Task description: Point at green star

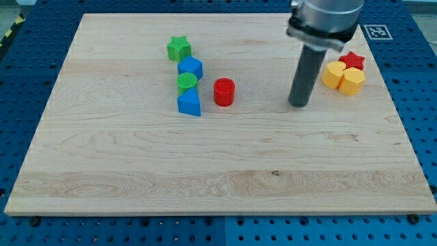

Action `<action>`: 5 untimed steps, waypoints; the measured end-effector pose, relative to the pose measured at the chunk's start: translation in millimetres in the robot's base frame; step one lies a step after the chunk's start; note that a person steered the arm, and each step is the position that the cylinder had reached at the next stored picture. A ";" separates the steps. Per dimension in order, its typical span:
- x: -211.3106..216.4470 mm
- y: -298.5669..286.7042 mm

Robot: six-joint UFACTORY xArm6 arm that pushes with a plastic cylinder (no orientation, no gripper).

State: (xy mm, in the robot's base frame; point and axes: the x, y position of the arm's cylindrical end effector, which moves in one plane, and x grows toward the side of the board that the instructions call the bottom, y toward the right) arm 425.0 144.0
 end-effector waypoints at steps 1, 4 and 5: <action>-45.2 5.6; -165.5 -168.1; -185.6 -251.1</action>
State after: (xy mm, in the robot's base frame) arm 239.3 -107.1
